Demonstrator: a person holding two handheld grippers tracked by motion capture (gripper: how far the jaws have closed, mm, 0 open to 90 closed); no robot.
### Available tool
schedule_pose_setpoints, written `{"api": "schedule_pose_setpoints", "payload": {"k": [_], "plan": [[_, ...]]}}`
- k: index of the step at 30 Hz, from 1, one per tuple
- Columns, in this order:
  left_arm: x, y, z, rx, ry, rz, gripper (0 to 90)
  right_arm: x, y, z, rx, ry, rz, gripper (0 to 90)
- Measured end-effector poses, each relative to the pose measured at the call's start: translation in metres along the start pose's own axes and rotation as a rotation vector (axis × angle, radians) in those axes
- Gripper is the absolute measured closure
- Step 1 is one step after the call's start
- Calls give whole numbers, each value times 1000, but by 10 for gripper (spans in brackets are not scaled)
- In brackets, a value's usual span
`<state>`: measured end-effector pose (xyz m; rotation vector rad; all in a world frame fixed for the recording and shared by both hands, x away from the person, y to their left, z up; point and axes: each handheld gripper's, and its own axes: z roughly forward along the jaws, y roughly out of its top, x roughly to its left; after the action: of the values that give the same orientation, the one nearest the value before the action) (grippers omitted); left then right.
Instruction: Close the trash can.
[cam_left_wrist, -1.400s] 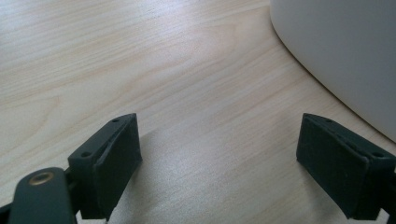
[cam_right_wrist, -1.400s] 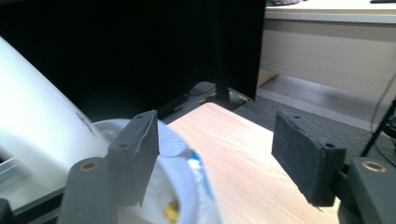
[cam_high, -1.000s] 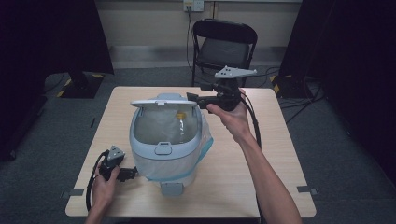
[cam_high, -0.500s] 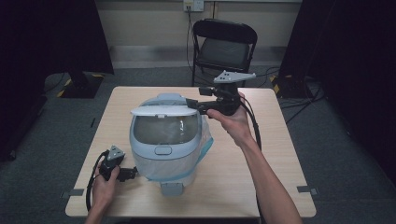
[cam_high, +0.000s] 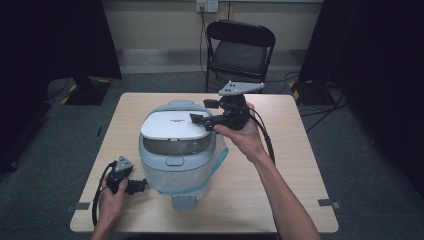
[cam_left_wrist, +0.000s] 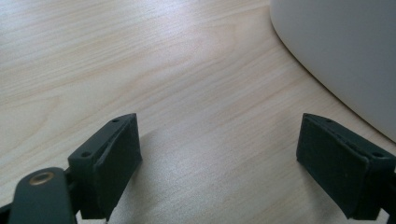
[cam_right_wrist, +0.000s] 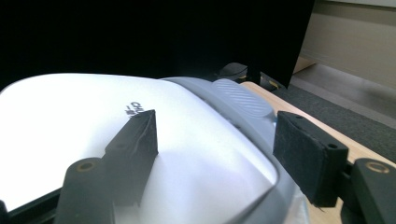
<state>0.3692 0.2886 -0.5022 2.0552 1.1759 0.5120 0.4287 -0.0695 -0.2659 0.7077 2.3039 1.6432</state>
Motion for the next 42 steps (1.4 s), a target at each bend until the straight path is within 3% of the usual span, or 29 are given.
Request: {"api": "schedule_pose_setpoints", "payload": {"k": [5, 6, 11, 14, 16, 29, 42], "plan": [[0, 0, 0, 0, 0, 0, 130, 7, -1, 3, 58, -22, 9, 236], [0, 0, 0, 0, 0, 0, 131, 10, -3, 5, 64, 0, 15, 234], [0, 0, 0, 0, 0, 0, 131, 19, -5, 9, 82, 22, 2, 196], [0, 0, 0, 0, 0, 0, 131, 23, -6, 10, 79, 32, -3, 183], [0, 0, 0, 2, 1, 3, 131, 32, -9, 12, 78, -10, -37, 178], [0, 0, 0, 0, 0, 0, 131, 59, -15, 11, 53, 21, -90, 181], [0, 0, 0, 0, 1, 0, 131, 67, -18, 8, 51, 25, -111, 182]]}}
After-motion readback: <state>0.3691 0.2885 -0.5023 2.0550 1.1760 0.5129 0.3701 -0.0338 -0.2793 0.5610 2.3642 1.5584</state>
